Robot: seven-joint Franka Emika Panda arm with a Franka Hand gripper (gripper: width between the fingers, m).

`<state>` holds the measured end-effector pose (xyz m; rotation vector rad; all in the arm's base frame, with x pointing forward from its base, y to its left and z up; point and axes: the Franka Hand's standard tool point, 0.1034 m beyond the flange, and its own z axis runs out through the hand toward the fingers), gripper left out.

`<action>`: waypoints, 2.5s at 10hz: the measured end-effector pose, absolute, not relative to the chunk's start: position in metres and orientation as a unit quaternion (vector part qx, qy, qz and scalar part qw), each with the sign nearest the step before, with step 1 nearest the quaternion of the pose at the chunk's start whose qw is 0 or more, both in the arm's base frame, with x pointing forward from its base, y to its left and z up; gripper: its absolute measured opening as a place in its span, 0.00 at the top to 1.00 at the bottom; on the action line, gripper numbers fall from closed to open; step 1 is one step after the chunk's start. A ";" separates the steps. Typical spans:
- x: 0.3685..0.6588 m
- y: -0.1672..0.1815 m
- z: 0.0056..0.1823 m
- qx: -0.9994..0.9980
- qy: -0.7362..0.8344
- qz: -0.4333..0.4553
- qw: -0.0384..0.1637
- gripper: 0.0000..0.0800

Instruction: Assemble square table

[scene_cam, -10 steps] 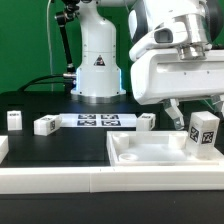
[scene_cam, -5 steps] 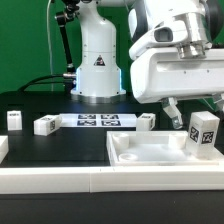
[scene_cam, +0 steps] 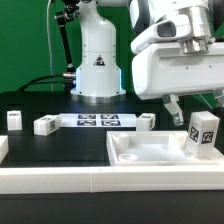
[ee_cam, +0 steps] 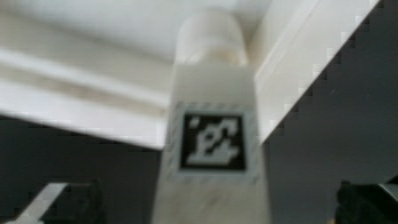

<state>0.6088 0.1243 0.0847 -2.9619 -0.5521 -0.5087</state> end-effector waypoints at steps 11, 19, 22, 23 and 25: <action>0.620 0.114 0.084 -0.979 -0.174 0.090 0.061 0.19; 0.621 0.114 0.082 -0.979 -0.175 0.089 0.059 0.63; 0.621 0.114 0.082 -0.981 -0.162 0.090 0.058 0.63; 0.621 0.114 0.082 -0.985 -0.131 0.092 0.056 0.63; 0.621 0.112 0.082 -0.994 -0.034 0.086 0.057 0.63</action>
Offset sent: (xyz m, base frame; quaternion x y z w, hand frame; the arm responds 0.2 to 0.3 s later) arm 0.0126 -0.0177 0.0026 -0.0036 -0.1961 -0.0092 0.9805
